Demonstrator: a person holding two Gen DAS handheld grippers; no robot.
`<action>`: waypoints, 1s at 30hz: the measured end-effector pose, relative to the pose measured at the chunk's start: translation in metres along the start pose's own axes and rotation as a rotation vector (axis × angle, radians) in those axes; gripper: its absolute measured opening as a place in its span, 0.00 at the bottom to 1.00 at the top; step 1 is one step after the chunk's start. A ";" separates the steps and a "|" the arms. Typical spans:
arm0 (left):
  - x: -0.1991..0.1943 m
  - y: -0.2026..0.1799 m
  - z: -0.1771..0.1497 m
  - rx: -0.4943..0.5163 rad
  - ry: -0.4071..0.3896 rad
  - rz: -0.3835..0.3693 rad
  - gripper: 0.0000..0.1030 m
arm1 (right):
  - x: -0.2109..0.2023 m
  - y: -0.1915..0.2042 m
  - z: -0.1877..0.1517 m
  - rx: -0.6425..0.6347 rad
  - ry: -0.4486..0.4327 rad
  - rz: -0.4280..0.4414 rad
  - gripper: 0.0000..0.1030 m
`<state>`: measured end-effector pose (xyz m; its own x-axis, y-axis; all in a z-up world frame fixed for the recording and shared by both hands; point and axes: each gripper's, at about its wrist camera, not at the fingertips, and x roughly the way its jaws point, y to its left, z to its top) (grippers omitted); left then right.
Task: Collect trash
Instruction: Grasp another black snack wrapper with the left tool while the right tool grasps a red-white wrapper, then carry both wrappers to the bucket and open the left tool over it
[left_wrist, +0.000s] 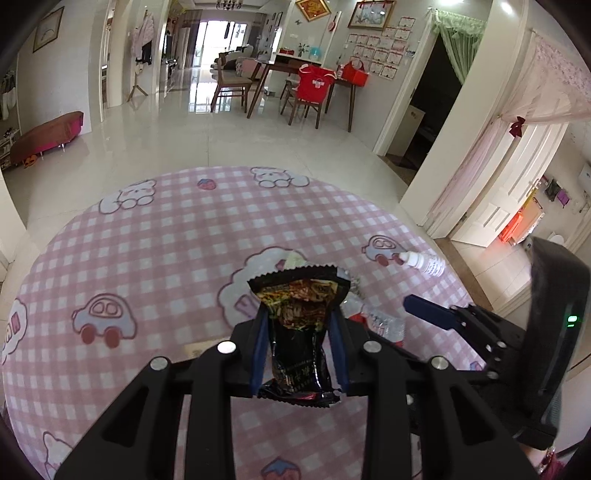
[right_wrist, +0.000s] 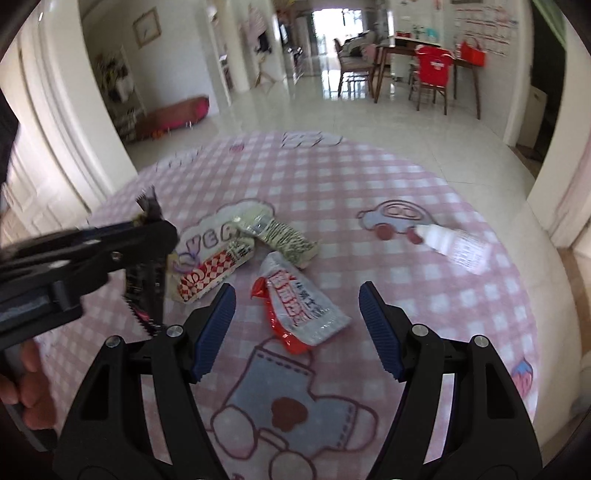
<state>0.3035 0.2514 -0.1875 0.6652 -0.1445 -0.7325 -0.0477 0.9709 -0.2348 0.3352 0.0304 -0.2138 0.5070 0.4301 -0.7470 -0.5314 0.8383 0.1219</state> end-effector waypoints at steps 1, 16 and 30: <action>-0.001 0.001 -0.001 -0.002 0.003 0.001 0.28 | 0.004 0.003 0.000 -0.016 0.010 0.000 0.45; -0.023 -0.053 -0.012 0.076 -0.013 -0.054 0.28 | -0.055 -0.025 -0.027 0.068 -0.082 0.059 0.14; -0.026 -0.211 -0.045 0.288 0.024 -0.195 0.28 | -0.177 -0.119 -0.106 0.310 -0.271 0.004 0.14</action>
<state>0.2626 0.0420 -0.1476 0.6229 -0.3342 -0.7073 0.2932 0.9380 -0.1849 0.2367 -0.1805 -0.1652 0.6873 0.4720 -0.5521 -0.3257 0.8797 0.3465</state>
